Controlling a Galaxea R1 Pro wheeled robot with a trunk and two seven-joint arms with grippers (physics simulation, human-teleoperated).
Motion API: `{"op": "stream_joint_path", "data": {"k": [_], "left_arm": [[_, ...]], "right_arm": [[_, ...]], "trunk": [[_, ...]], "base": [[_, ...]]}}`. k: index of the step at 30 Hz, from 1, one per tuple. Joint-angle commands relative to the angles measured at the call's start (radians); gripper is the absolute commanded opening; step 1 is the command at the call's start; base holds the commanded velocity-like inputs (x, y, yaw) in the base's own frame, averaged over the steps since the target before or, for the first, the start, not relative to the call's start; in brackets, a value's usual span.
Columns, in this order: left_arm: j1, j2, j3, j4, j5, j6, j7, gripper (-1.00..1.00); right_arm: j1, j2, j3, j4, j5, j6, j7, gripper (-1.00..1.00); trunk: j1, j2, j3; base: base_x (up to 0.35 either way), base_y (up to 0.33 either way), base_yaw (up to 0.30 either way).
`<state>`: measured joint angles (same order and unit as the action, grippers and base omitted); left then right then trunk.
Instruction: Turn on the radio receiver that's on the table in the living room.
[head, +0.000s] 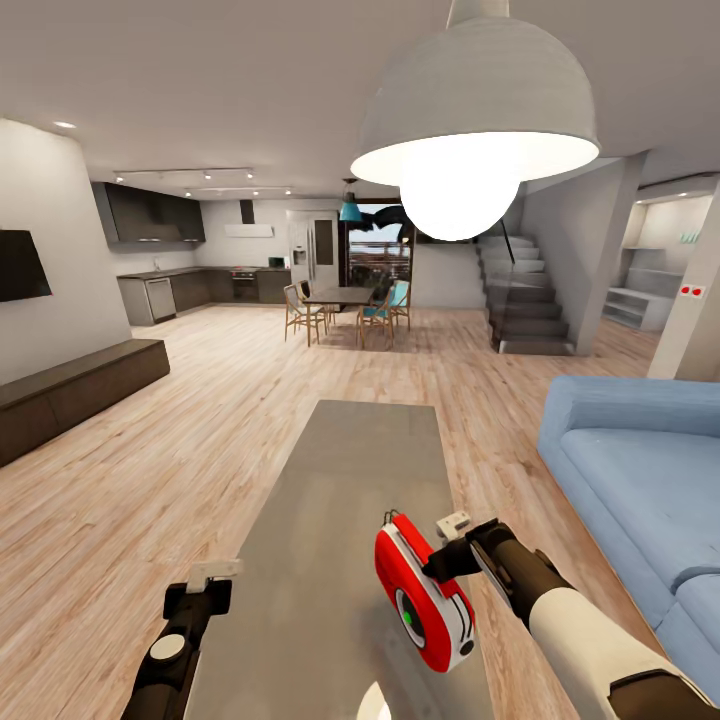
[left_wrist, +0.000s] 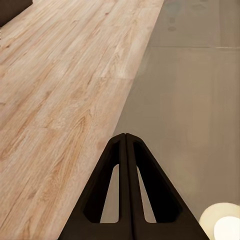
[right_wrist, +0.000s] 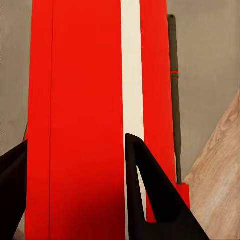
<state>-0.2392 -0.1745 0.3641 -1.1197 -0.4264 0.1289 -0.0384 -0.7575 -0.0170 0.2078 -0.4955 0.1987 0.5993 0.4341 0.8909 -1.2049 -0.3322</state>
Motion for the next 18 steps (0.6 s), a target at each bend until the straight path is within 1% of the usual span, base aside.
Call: {"op": "stream_joint_path", "data": {"k": [1, 6, 18], "left_arm": [[0.0, 0.0, 0.0, 0.0, 0.0, 0.0, 0.0, -1.0], [0.0, 0.0, 0.0, 0.0, 0.0, -0.003, 0.001, -1.0], [0.0, 0.0, -0.001, 0.0, -0.001, -0.003, 0.002, -1.0]], "right_arm": [[0.0, 0.0, -0.001, 0.001, -0.004, 0.001, 0.001, -1.0], [0.0, 0.0, -0.001, 0.01, -0.005, 0.002, 0.007, -1.0], [0.0, 0.0, -0.001, 0.027, -0.005, 0.002, 0.012, -1.0]], "trunk": [[0.0, 0.0, 0.0], [0.0, 0.0, 0.0], [0.046, -0.084, -0.038]], "base": [[0.0, 0.0, 0.0], [0.0, 0.0, 0.0], [0.0, 0.0, 0.0]]}}
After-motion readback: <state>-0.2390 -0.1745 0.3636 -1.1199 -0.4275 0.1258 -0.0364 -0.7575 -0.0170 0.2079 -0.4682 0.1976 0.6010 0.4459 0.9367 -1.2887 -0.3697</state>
